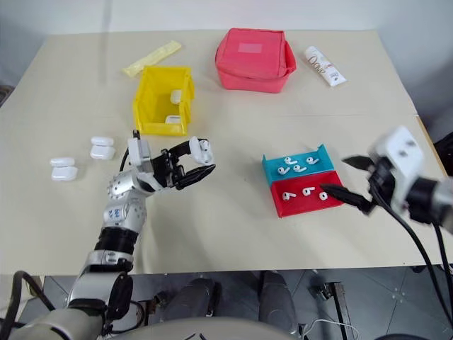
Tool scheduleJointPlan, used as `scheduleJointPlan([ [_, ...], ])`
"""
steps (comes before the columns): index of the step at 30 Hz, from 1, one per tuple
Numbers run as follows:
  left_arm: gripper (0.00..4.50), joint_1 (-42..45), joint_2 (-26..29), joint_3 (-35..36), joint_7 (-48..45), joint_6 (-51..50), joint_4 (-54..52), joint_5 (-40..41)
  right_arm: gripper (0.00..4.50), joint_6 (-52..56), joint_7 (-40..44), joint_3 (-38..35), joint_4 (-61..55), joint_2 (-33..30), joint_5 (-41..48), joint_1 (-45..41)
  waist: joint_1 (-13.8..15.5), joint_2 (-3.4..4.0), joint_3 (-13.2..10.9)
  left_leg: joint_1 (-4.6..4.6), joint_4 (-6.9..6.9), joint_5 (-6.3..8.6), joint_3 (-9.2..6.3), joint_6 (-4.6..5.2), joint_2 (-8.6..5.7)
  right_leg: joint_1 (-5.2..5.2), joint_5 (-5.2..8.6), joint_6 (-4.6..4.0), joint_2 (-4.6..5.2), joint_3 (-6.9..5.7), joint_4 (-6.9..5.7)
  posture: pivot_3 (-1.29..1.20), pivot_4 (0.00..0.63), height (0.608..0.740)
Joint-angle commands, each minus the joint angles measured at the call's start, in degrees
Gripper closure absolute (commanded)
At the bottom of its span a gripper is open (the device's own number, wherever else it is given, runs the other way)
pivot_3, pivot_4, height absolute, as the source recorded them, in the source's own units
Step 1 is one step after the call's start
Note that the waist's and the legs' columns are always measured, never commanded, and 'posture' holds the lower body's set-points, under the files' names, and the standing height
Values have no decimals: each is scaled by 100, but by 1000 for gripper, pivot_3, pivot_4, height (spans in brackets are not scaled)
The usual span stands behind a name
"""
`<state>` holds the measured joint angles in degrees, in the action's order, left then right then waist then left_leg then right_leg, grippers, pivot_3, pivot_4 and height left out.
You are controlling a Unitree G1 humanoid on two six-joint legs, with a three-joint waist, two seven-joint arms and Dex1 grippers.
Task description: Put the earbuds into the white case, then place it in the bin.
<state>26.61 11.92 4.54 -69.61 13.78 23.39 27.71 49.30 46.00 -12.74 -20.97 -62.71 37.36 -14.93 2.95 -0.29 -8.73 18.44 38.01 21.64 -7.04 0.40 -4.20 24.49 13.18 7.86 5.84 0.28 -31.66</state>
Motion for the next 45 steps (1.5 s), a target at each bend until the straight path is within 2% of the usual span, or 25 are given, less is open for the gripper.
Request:
scheduleJointPlan([
  [1,1676,-223,-80,-102,138,9,-591,26,403,150,275,1156,720,-29,-617,-1184,9,1,-1,0,1,-1,4,1,-4,1,-1,1,3,4,-2,0,150,740],
  [2,1676,-298,-98,-133,186,-8,-698,30,403,305,413,1552,969,-27,-797,-1547,3,0,0,3,1,-2,-1,4,-6,1,-1,1,6,0,-1,0,150,740],
  [5,1676,-490,-153,-197,334,-33,-961,37,987,627,463,2381,1766,247,-1310,-2492,2,-1,0,6,5,-2,-1,5,-8,1,-3,3,7,1,0,0,150,740],
  [8,1676,-602,-188,-209,469,-41,-1107,35,1904,479,590,2910,2362,553,-1807,-3153,-13,1,0,5,5,-2,3,5,-10,2,-4,4,9,3,-1,0,150,740],
  [13,1676,-782,-212,-254,625,-20,-1295,30,1904,450,928,3391,3047,1002,-2273,-3851,-27,2,1,9,3,-3,1,2,-7,7,-5,4,3,1,-21,0,150,740],
  [16,1676,-879,-232,-303,694,1,-1394,28,2485,336,1131,3622,3308,1187,-2532,-4092,-26,2,1,10,4,-3,0,2,-7,7,-5,4,3,1,-21,0,150,740],
  [22,1676,-1012,-240,-381,776,0,-1537,40,2485,444,1438,3867,3668,1500,-2894,-4435,-34,3,1,11,4,-3,0,2,-8,8,-6,4,2,0,-24,0,150,740],
  [29,1676,-1106,-246,-440,805,-10,-1652,50,2485,504,1659,4007,3696,1652,-3135,-4435,-43,3,1,10,5,-3,0,2,-8,8,-6,3,2,0,-24,0,150,740],
  [45,1676,-1271,-198,-495,964,-50,-1909,62,2485,324,1671,4014,4426,2279,-3595,-4527,-156,6,3,10,3,-2,-1,1,-7,9,-6,3,0,0,-24,0,150,740],
])
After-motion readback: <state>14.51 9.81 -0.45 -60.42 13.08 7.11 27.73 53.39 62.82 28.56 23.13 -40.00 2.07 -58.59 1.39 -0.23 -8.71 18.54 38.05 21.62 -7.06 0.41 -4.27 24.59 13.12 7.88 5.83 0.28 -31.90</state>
